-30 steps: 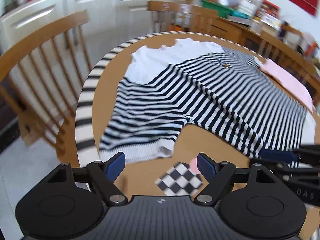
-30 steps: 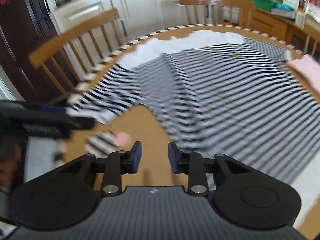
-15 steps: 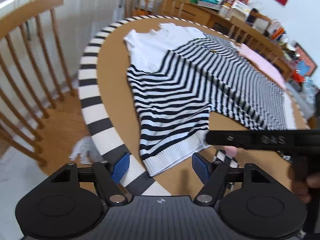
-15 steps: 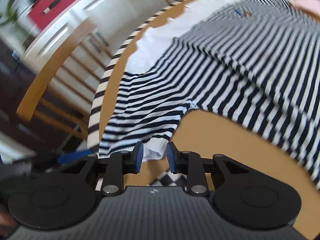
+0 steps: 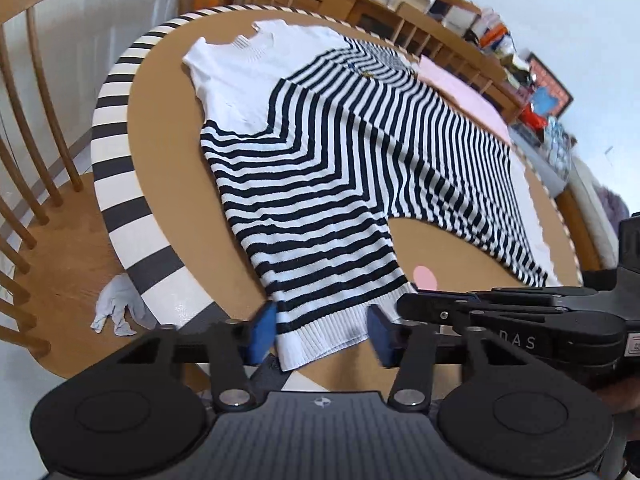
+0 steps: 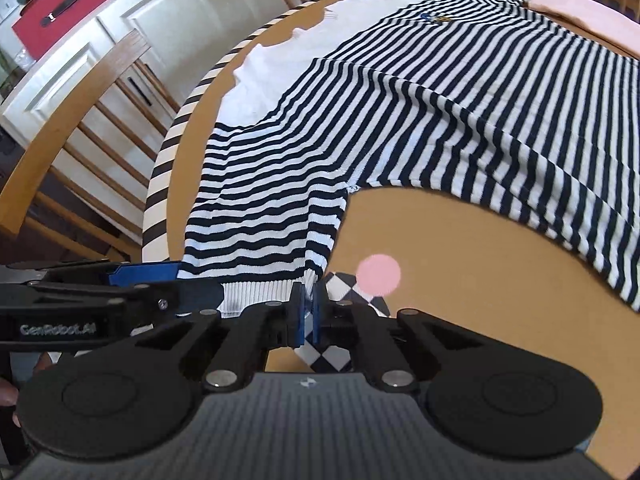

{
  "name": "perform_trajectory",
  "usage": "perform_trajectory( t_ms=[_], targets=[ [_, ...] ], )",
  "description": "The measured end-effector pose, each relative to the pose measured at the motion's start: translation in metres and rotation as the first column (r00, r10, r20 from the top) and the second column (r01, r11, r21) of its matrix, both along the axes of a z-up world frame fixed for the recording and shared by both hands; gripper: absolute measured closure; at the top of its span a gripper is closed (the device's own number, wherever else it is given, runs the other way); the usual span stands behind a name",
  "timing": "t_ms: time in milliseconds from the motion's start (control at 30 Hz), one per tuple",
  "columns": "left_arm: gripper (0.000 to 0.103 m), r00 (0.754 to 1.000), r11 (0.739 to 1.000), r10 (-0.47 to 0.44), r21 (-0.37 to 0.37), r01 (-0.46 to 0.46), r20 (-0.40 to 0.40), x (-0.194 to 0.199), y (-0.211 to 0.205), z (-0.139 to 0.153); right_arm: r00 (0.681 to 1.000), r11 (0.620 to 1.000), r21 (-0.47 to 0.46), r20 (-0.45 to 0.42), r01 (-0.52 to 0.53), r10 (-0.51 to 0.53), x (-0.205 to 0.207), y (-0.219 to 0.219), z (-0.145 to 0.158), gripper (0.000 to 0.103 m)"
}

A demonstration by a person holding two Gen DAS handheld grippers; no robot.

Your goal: Fold clothes

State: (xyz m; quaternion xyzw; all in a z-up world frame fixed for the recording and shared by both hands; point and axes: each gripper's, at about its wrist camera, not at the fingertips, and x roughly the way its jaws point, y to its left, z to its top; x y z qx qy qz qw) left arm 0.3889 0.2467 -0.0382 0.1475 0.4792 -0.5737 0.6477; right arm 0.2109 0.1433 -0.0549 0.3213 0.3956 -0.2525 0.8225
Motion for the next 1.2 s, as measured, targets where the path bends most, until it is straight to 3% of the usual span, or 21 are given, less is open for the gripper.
perform_trajectory(
  t_ms=[167, 500, 633, 733, 833, 967, 1100, 1200],
  targets=[
    [0.096, 1.000, 0.999, 0.025, 0.042, -0.024, -0.018, 0.012, 0.004, -0.004, 1.000, 1.000, 0.001, -0.008, 0.019, -0.019, 0.004, 0.007, 0.001, 0.100],
    [0.099, 0.998, 0.997, 0.060, 0.042, -0.060, -0.004, 0.036, 0.023, -0.002, 0.999, 0.999, 0.006, -0.005, 0.046, -0.046, 0.014, 0.017, 0.001, 0.097],
    [0.098, 0.998, 0.998, 0.061, 0.030, -0.061, -0.011, 0.039, 0.023, 0.002, 0.996, 0.996, 0.024, 0.024, 0.082, -0.083, -0.007, 0.013, 0.008, 0.091],
    [0.097, 0.999, 0.999, 0.053, 0.009, -0.053, -0.005, 0.038, 0.021, 0.011, 0.985, 0.982, -0.074, 0.021, 0.173, -0.172, -0.043, 0.005, 0.021, 0.091],
    [0.091, 0.999, 0.999, 0.026, -0.026, -0.026, 0.019, 0.030, 0.016, 0.028, 0.968, 0.957, -0.163, -0.038, 0.238, -0.248, -0.080, -0.015, 0.025, 0.091],
    [0.076, 0.994, 0.995, -0.050, -0.085, 0.058, 0.093, 0.006, 0.003, 0.053, 0.935, 0.927, -0.213, -0.111, 0.309, -0.337, -0.127, -0.043, 0.023, 0.091],
    [0.072, 0.963, 0.975, -0.184, -0.087, 0.204, 0.196, -0.027, -0.034, 0.052, 0.905, 0.903, -0.215, -0.132, 0.373, -0.405, -0.162, -0.063, 0.016, 0.091],
    [0.066, 0.932, 0.948, -0.283, -0.082, 0.308, 0.228, -0.049, -0.066, 0.042, 0.911, 0.911, -0.211, -0.142, 0.354, -0.387, -0.171, -0.072, 0.010, 0.090]
  ],
)
